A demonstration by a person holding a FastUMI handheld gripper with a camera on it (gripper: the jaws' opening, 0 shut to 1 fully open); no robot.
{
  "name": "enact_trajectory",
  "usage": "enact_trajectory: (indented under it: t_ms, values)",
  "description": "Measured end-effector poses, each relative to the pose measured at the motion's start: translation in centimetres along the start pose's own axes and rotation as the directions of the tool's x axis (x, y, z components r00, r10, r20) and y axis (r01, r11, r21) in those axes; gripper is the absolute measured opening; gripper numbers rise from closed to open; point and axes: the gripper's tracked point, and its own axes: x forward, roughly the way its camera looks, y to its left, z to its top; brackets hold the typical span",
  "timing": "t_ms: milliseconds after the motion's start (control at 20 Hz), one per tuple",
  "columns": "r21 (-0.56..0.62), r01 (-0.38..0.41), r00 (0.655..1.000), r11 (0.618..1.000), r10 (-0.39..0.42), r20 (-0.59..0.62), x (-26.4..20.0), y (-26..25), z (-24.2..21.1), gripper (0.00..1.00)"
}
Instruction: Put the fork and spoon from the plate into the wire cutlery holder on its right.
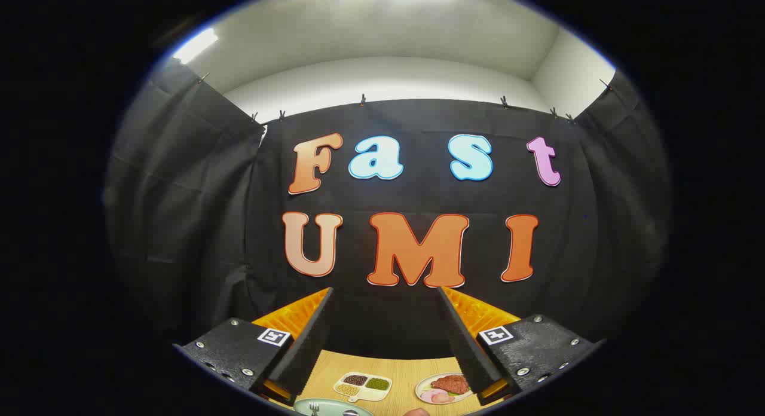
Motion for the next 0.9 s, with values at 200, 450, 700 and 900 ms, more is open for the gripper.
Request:
enact_trajectory:
  t_ms: [200,450,700,900]
  values:
    - [0.0,0.0,1.0,1.0,0.0,-0.014,0.1,0.1,-0.6,0.99]
    - [-0.014,-0.003,0.999,1.0,0.003,-0.038,0.2,0.2,-1.6,0.99]
    - [0.0,-0.03,0.996,1.0,0.03,-0.084,0.6,1.0,-2.9,0.99]
    - [0.001,-0.065,0.979,0.998,0.064,-0.193,0.6,2.3,-5.9,0.99]
